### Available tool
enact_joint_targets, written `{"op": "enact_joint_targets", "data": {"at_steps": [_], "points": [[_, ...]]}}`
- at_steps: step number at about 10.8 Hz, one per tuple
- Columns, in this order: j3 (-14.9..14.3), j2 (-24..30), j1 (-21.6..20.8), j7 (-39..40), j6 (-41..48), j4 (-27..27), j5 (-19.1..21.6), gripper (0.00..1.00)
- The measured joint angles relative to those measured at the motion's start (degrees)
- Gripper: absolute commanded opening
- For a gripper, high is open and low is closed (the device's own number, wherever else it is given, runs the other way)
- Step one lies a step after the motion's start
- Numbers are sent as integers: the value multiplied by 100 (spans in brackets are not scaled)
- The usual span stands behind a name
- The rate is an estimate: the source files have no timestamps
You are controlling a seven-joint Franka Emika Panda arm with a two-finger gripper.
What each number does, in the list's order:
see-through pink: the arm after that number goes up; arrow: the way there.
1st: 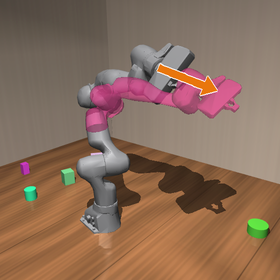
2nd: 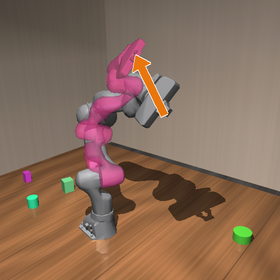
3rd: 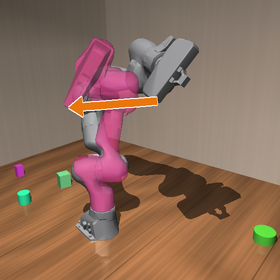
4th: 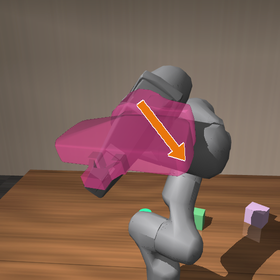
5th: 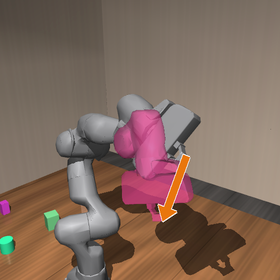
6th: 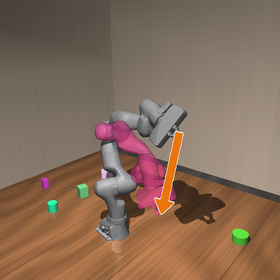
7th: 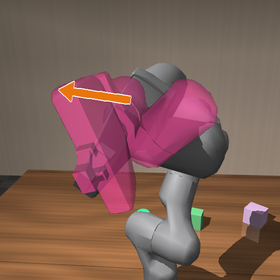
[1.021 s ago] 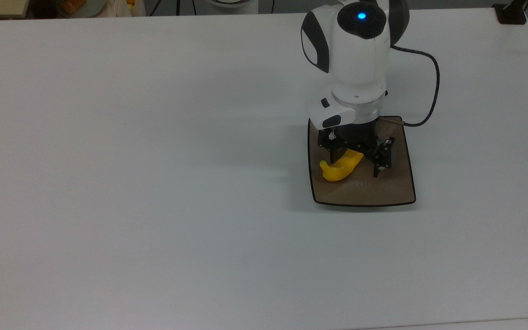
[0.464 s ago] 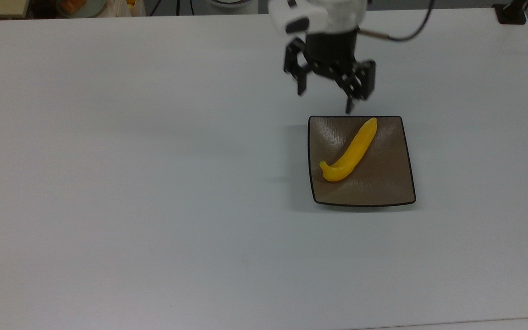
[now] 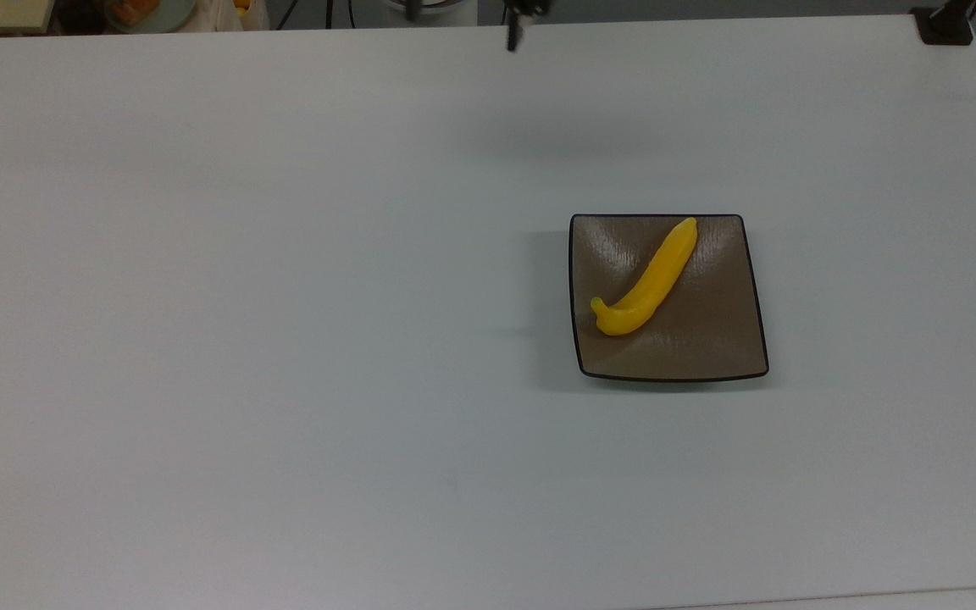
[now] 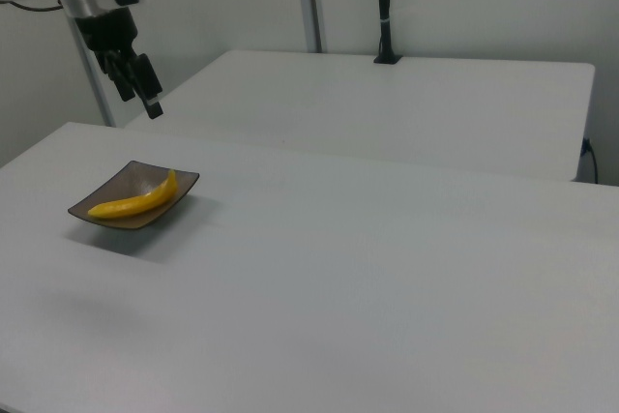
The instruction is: Bananas placed on a ceramic plate
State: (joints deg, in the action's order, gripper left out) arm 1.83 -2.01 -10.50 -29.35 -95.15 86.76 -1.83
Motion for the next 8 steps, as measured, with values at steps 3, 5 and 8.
{"op": "enact_joint_targets", "data": {"at_steps": [3, 5, 8], "points": [[-374, 182, 9, 1819, 368, 177, 25, 100], [-431, 186, 114, 2403, 368, 413, 79, 100], [-434, 180, 189, 2603, -128, 889, 346, 100]]}}
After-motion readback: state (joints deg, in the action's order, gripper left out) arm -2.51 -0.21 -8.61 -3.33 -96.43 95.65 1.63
